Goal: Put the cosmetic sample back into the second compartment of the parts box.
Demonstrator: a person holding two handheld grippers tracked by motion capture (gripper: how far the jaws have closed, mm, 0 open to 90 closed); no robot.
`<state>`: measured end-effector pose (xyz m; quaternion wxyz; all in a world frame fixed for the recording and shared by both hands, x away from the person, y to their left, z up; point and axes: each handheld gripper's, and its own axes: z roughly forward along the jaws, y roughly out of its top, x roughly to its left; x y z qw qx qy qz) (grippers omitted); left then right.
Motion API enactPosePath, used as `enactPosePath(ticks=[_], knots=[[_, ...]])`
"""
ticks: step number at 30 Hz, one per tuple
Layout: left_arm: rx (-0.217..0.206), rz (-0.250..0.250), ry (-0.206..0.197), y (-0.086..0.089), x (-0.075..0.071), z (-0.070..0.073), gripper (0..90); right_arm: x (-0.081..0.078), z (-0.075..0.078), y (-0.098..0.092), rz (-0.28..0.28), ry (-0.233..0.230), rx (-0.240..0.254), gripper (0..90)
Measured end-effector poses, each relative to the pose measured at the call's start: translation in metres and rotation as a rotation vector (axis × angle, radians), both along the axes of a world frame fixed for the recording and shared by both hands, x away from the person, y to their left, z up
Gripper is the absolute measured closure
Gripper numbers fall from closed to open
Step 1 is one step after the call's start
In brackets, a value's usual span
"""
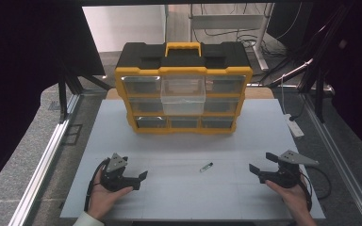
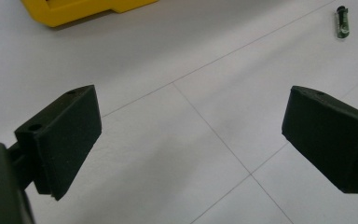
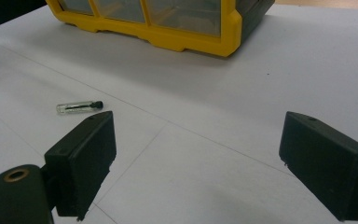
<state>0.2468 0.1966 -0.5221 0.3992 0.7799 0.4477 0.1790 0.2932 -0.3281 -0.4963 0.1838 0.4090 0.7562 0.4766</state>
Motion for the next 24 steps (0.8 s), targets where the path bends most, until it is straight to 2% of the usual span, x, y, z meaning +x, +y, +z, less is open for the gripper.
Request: enactPosePath(ticks=[5, 19, 24], knots=[[0.013, -0.007, 0.001, -0.002, 0.000, -0.001, 5.2, 0.000, 0.001, 0.001, 0.005, -0.006, -0.003, 11.1], [-0.023, -0.008, -0.012, 0.003, 0.002, 0.001, 5.2, -0.007, 0.004, 0.006, 0.034, 0.000, -0.011, 11.0], [-0.022, -0.013, -0.022, 0.001, 0.001, 0.003, 5.2, -0.011, 0.007, 0.009, 0.049, -0.009, -0.015, 11.0]])
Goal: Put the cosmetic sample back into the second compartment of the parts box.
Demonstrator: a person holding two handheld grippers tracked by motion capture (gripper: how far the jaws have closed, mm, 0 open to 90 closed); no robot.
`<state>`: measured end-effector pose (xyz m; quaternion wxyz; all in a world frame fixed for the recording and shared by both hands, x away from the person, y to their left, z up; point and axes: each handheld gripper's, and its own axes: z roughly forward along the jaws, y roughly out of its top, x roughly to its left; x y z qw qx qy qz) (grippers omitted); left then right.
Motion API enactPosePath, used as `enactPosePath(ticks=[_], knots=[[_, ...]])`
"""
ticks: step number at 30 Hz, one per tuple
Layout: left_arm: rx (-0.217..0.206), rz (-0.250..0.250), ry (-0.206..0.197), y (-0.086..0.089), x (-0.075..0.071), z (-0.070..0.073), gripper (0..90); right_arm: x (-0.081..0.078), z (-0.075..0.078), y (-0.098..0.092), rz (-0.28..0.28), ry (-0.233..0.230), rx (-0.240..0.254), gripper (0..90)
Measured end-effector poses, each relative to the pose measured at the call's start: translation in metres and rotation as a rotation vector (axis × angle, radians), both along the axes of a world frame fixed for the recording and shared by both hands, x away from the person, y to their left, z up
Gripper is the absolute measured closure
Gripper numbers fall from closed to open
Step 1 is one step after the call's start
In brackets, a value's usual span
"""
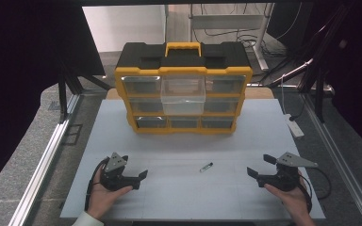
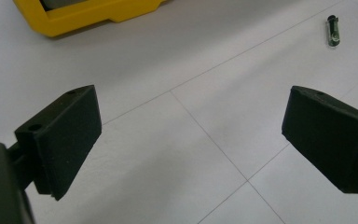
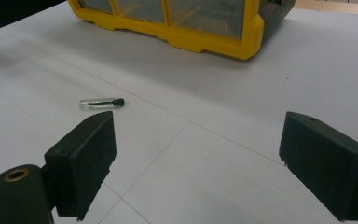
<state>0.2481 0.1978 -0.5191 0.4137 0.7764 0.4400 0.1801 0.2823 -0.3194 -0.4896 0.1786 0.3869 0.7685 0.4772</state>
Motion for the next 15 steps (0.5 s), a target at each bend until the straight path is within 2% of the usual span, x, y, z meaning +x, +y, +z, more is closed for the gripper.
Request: enactPosePath(ticks=[8, 15], knots=[[0.001, 0.002, -0.012, 0.0008, -0.0027, 0.0022, 5.2, 0.0030, 0.0028, 0.0067, 0.011, -0.002, -0.010, 11.0], [0.007, -0.010, -0.012, -0.0030, 0.0005, 0.0020, 5.2, 0.0013, 0.0069, 0.0090, 0.020, -0.006, -0.017, 10.6]])
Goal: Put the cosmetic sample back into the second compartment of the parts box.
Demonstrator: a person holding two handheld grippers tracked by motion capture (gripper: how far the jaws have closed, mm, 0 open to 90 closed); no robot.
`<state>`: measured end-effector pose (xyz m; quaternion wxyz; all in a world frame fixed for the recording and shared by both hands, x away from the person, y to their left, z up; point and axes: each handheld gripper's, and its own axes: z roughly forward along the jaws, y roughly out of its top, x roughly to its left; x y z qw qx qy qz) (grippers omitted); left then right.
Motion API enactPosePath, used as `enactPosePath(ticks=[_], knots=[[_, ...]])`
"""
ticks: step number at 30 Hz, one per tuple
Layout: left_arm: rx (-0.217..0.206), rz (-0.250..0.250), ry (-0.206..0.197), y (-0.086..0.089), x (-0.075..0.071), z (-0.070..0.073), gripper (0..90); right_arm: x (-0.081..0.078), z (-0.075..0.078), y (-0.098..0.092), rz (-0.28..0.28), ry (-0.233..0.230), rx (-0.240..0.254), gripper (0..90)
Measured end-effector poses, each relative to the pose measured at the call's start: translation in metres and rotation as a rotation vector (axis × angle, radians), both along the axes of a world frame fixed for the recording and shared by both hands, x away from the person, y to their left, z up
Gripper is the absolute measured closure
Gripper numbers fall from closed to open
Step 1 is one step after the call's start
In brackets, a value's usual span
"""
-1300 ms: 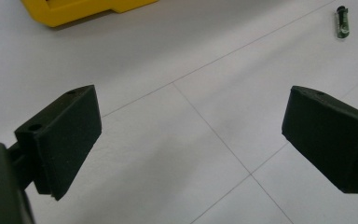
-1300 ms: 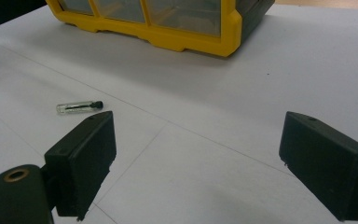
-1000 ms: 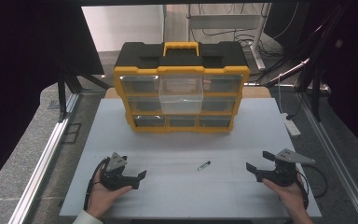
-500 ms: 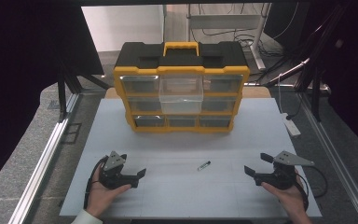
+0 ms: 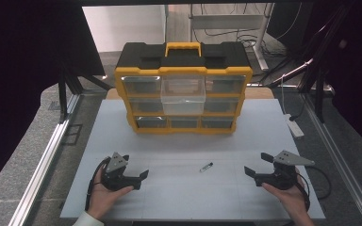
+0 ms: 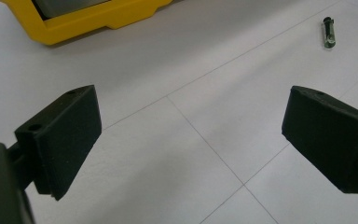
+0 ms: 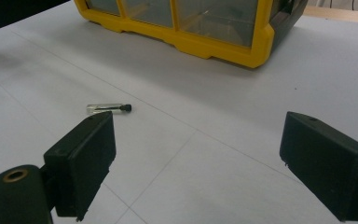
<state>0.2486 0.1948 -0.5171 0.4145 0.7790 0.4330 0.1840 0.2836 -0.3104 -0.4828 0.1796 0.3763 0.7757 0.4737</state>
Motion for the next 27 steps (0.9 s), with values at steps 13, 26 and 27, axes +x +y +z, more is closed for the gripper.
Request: enactPosePath(ticks=[13, 26, 27], knots=[[-0.003, -0.010, 0.006, -0.001, 0.002, -0.001, 5.3, 0.002, 0.012, 0.017, 0.033, 0.020, -0.015, 10.0], [0.012, -0.020, 0.001, -0.002, 0.002, -0.001, 5.3, 0.009, 0.019, 0.041, 0.055, 0.043, -0.091, 9.5], [0.010, -0.019, 0.001, -0.002, 0.001, -0.001, 5.3, 0.009, 0.020, 0.042, 0.057, 0.044, -0.093, 9.5]])
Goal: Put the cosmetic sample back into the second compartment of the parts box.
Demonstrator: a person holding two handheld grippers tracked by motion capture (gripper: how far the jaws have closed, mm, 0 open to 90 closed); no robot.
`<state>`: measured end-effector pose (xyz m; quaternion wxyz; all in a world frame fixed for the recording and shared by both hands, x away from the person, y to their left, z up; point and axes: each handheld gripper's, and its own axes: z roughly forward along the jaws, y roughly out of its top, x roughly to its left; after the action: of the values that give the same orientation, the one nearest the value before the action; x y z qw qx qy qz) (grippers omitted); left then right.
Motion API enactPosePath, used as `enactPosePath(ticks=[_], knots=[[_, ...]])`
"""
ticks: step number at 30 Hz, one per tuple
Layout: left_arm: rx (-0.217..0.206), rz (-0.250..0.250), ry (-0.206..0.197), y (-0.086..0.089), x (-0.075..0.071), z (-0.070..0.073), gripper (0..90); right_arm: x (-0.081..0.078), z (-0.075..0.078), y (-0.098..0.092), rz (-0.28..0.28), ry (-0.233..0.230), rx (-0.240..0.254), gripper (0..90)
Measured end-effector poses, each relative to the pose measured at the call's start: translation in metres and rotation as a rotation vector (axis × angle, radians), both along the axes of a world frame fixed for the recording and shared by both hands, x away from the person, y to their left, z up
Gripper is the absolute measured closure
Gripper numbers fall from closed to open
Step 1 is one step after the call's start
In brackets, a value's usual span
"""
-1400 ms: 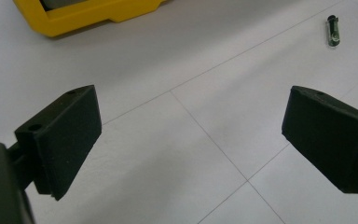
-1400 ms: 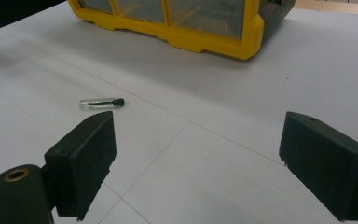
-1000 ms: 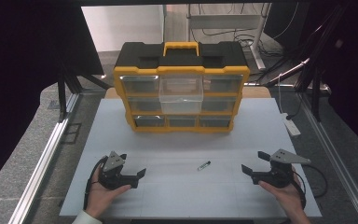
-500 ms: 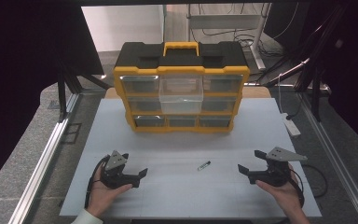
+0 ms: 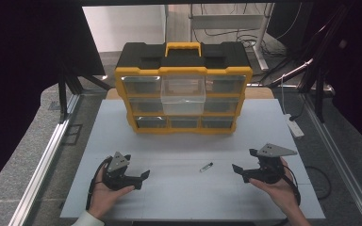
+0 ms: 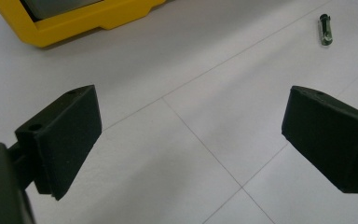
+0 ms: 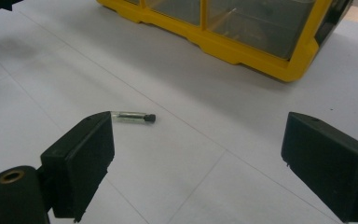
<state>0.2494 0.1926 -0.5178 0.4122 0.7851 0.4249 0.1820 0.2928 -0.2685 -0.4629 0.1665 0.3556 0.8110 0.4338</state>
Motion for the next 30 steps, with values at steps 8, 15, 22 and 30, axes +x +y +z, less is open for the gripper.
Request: enactPosePath(ticks=[8, 15, 22, 30], knots=[[-0.008, 0.000, -0.004, 0.000, -0.001, 0.001, 5.4, 0.003, 0.005, 0.014, 0.024, 0.011, -0.017, 9.4], [-0.013, -0.004, -0.005, -0.001, 0.003, 0.002, 5.4, 0.007, 0.008, 0.027, 0.033, 0.031, -0.038, 9.1], [-0.005, -0.011, -0.002, -0.002, 0.003, 0.001, 5.5, 0.010, 0.009, 0.038, 0.039, 0.041, -0.058, 8.7], [-0.008, -0.011, -0.002, -0.002, 0.004, 0.001, 5.6, 0.011, 0.011, 0.058, 0.052, 0.048, -0.081, 8.1]])
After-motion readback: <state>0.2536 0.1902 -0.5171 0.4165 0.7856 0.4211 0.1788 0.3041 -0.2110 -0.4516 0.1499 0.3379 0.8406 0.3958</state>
